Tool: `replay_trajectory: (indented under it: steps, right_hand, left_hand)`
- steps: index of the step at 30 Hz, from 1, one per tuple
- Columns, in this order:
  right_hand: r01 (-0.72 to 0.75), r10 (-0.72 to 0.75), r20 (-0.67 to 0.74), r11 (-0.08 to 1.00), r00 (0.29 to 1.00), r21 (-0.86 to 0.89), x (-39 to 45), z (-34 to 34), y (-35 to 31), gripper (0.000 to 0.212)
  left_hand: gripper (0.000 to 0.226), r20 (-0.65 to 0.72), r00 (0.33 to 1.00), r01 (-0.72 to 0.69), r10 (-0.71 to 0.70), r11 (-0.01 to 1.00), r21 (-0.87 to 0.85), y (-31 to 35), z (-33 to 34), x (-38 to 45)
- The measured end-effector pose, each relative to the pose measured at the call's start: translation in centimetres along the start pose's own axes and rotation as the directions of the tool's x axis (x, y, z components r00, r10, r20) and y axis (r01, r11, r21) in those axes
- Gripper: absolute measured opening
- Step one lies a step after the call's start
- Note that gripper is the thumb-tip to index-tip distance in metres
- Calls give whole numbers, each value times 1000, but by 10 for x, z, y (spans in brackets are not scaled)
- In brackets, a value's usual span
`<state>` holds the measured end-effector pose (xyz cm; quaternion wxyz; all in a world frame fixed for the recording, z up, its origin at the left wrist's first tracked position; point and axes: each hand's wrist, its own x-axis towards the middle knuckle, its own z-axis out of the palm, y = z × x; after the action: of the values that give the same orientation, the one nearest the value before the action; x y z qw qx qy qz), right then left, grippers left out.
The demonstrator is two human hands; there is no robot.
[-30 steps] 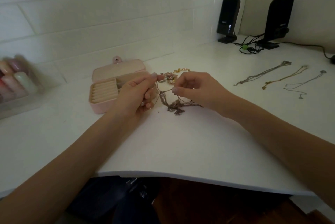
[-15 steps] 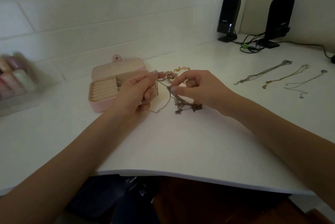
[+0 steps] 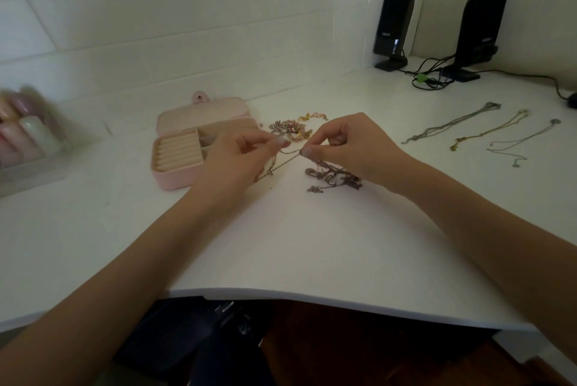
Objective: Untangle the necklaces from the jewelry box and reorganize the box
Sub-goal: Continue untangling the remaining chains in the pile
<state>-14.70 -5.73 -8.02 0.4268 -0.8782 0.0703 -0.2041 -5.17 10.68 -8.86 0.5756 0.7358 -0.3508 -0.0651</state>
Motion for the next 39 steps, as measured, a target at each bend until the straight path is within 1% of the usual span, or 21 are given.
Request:
replay_trajectory:
  steps: [2, 4, 6, 9, 11, 14, 16, 19, 21, 27, 30, 32, 35, 37, 39]
  right_hand:
    - [-10, 11, -14, 999, 1000, 51, -1, 0, -1, 16]
    - [-39, 41, -15, 992, 999, 118, -1, 0, -1, 23]
    - [-85, 87, 0, 980, 996, 178, -1, 0, -3, 27]
    - [-164, 153, 59, 952, 986, 259, -1, 0, -6, 28]
    - [-214, 189, 112, 929, 976, 301, -1, 1, -8, 29]
    - [-235, 184, 185, 921, 965, 310, -4, 2, -11, 30]
    - [-262, 191, 225, 901, 955, 347, -4, 3, -13, 29]
    - [-356, 249, 283, 823, 926, 442, -2, -1, -16, 32]
    - [-400, 281, 306, 789, 910, 467, 0, -4, -16, 37]
    - [-396, 280, 291, 766, 915, 507, -1, -3, -14, 36]
    - [-411, 285, 315, 771, 906, 486, -1, -3, -16, 39]
    - [-406, 291, 302, 790, 908, 459, 0, -3, -16, 37]
    - [-338, 255, 244, 846, 936, 413, 0, -3, -15, 30]
    - [-286, 207, 226, 864, 952, 414, 0, -4, -15, 27]
    - [-262, 168, 238, 856, 957, 445, -1, -5, -14, 24]
  left_hand:
    - [16, 75, 997, -14, 7, 995, 97, -1, 1, -2]
    - [26, 124, 992, -19, -3, 984, 176, -3, 1, -3]
    - [30, 131, 991, -34, 3, 972, 232, -5, 1, -2]
    - [26, 104, 994, -44, 16, 963, 264, -6, 3, -3]
    - [23, 110, 993, -69, 44, 969, 238, -4, 4, -3]
    - [19, 188, 981, -83, 56, 987, 138, 1, 7, -6]
    - [13, 210, 976, -75, 54, 993, 92, 1, 9, -5]
    - [17, 190, 982, -17, 17, 1000, -2, -1, 9, -1]
    - [19, 170, 985, -1, 8, 999, -43, -3, 8, 1]
    - [15, 132, 991, -29, 27, 999, 14, -8, 6, 4]
    - [14, 107, 993, -43, 42, 999, 6, -8, 6, 5]
    - [17, 58, 996, -67, 66, 998, 12, -7, 6, 4]
    - [15, 5, 998, -62, 62, 998, 6, -4, 6, 4]
    - [15, 15, 999, -41, 41, 999, -27, -3, 5, 5]
    - [18, 47, 998, -31, 33, 998, -50, -3, 4, 5]
